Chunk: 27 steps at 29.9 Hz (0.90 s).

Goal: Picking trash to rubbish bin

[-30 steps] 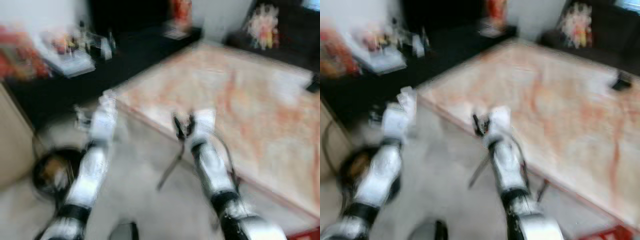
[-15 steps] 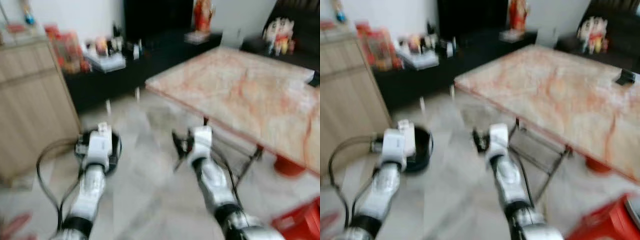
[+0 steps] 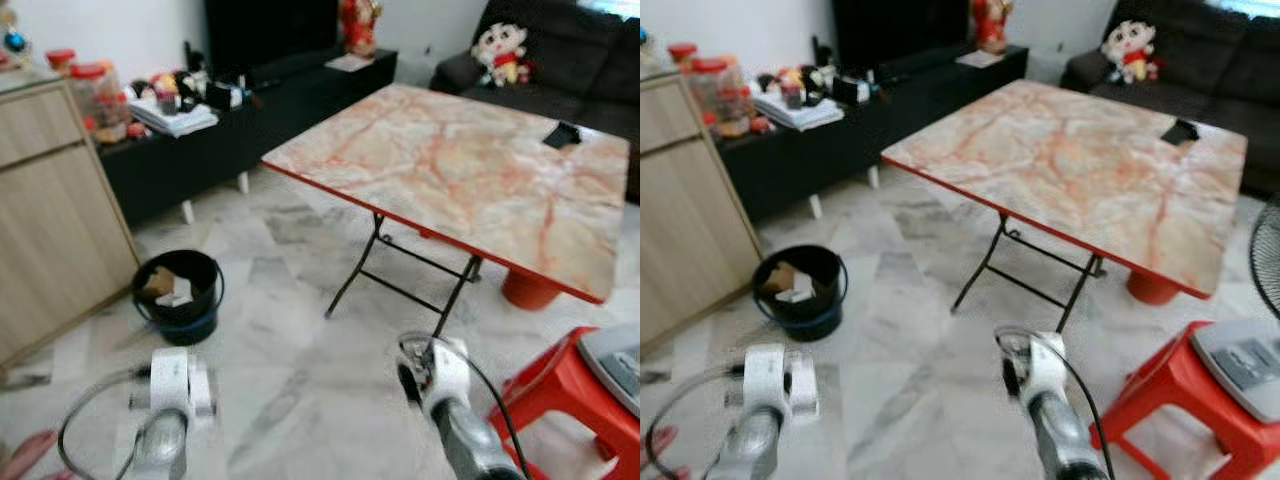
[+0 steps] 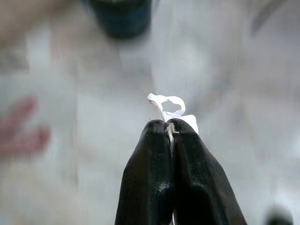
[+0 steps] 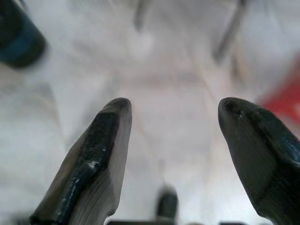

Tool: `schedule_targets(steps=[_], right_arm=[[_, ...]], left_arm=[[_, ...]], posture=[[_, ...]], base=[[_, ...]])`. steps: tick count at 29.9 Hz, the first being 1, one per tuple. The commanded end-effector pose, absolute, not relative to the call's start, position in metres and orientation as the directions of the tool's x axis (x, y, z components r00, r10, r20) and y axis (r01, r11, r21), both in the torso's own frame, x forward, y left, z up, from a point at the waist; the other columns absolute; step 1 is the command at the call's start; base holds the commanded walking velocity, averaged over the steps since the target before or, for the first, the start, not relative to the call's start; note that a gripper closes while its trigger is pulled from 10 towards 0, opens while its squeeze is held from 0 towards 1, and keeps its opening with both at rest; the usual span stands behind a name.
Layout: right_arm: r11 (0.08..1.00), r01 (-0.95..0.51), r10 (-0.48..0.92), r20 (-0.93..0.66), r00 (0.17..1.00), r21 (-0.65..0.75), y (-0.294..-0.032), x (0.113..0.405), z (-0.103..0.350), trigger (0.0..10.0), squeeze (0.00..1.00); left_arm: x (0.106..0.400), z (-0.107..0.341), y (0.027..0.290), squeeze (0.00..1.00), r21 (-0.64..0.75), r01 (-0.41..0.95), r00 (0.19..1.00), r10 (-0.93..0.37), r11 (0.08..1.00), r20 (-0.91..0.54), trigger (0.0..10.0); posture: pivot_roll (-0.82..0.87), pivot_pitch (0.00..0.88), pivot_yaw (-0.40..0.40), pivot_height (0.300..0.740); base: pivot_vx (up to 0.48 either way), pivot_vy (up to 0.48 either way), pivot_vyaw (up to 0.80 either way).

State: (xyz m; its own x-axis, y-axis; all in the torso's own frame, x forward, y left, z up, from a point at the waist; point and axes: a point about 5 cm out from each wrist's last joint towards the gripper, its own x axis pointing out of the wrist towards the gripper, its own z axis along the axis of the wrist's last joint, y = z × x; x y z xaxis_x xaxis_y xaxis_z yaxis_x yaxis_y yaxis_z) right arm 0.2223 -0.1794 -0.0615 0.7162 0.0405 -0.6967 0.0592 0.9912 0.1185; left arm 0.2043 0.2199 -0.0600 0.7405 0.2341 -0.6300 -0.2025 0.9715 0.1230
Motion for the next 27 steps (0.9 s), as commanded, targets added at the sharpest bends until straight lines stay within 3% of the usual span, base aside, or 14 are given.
schedule_targets(steps=[1, 7, 9, 19, 27], right_arm=[[0.994, 0.049, 0.039, -0.715, 0.698, 0.102, -0.178, 0.222, -0.063, 10.0, 0.00], [0.998, 0.041, 0.016, -0.780, 0.625, 0.054, -0.183, 0.192, -0.079, 10.0, 0.00], [0.996, 0.058, 0.013, -0.784, 0.620, 0.062, -0.183, 0.190, -0.080, 10.0, 0.00], [0.999, 0.023, 0.016, -0.772, 0.636, 0.040, -0.178, 0.200, -0.076, 10.0, 0.00], [0.999, 0.005, 0.035, -0.763, 0.645, 0.050, -0.173, 0.207, -0.072, 10.0, 0.00]], left_arm=[[0.199, -0.065, 0.217, 0.00, 0.114, -0.195, 0.711, 0.221, 0.974, -0.667, 10.0], [0.159, -0.088, 0.214, 0.00, 0.136, -0.188, 0.579, 0.222, 0.973, -0.785, 10.0], [0.157, -0.089, 0.214, 0.00, 0.133, -0.186, 0.575, 0.218, 0.973, -0.788, 10.0], [0.168, -0.085, 0.212, 0.00, 0.135, -0.163, 0.598, 0.206, 0.977, -0.774, 10.0], [0.171, -0.084, 0.209, 0.00, 0.132, -0.155, 0.604, 0.200, 0.979, -0.772, 10.0]], posture=[[-0.01, 0.000, -0.073, 0.740], [-0.02, 0.000, -0.065, 0.740], [-0.02, 0.000, -0.065, 0.740], [-0.01, 0.000, -0.062, 0.740], [-0.01, 0.000, -0.067, 0.740]], base=[[0.000, 0.000, 0.00], [0.209, 0.000, 0.41], [0.330, 0.000, 0.79], [0.329, 0.000, 0.00], [0.330, 0.000, 0.73]])
